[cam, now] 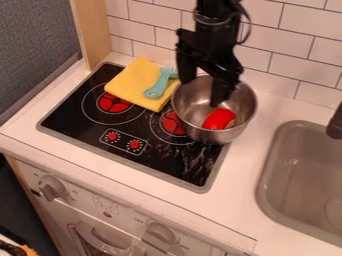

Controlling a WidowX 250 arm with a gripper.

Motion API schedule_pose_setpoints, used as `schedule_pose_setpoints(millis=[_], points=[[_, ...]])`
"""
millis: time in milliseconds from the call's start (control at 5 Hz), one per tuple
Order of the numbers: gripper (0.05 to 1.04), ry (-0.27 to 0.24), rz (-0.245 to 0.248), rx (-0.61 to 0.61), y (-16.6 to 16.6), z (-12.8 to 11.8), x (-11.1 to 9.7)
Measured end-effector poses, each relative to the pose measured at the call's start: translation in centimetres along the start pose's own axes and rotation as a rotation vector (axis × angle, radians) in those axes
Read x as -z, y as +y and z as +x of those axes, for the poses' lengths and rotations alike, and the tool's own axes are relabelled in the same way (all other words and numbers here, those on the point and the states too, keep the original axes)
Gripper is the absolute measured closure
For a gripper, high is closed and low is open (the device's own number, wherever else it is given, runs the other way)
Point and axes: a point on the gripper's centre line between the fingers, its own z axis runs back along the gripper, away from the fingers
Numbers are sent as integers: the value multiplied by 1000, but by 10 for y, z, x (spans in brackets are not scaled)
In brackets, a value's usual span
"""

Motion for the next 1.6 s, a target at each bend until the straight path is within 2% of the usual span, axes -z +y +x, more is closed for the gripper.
schedule_pose_setpoints(millis=[200,400,600,800,1000,1200,1400,1600], points=[[82,70,-43,34,-10,12,29],[82,127,-44,26,-7,23,57],[82,122,-46,9,-6,33,65],[147,104,-50,-10,-8,36,67],[425,100,-64,-30,-9,33,71],[538,101,-60,-27,-8,29,69],[538,96,-57,-32,-6,24,63],[539,50,-66,-59,3,23,45]])
